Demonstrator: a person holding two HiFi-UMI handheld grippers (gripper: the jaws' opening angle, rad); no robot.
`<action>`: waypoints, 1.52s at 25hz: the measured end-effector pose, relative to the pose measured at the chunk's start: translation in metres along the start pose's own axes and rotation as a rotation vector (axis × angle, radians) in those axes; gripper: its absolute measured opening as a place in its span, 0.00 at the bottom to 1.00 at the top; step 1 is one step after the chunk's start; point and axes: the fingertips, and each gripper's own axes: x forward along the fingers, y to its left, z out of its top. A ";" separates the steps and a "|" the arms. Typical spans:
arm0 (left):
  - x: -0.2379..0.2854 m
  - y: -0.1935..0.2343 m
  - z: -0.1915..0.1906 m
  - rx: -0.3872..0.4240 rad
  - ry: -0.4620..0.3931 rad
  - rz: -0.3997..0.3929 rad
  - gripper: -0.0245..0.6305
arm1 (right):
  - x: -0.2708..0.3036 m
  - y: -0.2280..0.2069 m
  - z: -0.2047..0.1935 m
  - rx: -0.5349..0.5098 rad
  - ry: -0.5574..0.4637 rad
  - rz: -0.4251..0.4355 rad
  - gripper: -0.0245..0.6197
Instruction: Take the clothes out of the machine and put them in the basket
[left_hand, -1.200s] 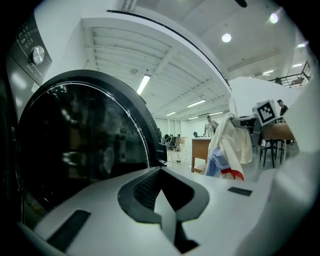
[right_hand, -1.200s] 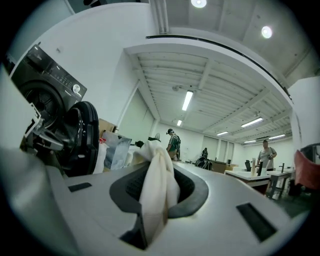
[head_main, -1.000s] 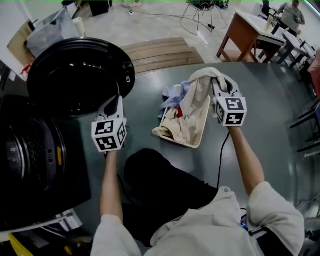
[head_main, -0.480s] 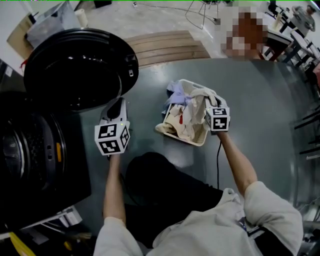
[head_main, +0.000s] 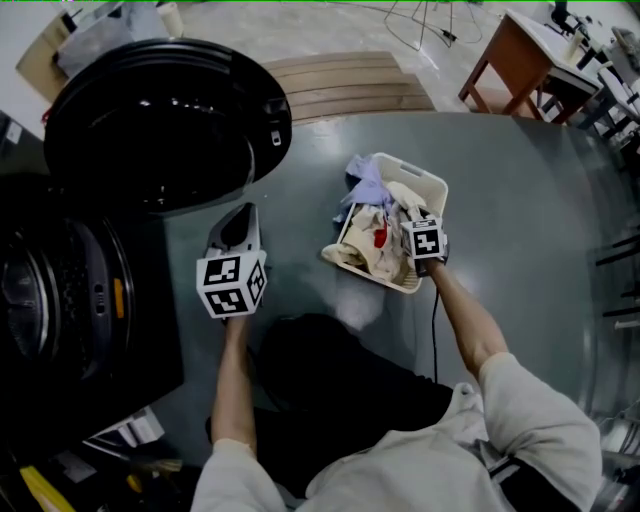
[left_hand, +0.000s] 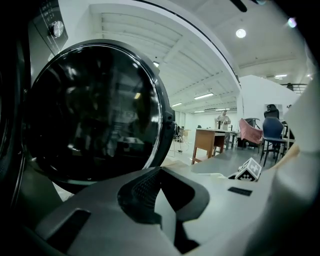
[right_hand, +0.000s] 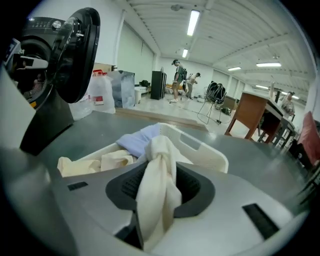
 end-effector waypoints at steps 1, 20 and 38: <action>0.000 0.002 -0.001 -0.004 0.002 0.002 0.07 | 0.006 0.006 -0.003 0.007 0.012 0.024 0.28; -0.018 0.015 -0.010 -0.046 -0.005 0.047 0.07 | -0.009 0.035 0.022 0.053 -0.132 0.149 0.74; -0.142 0.089 -0.001 -0.085 -0.092 0.335 0.07 | -0.130 0.185 0.185 -0.174 -0.536 0.398 0.08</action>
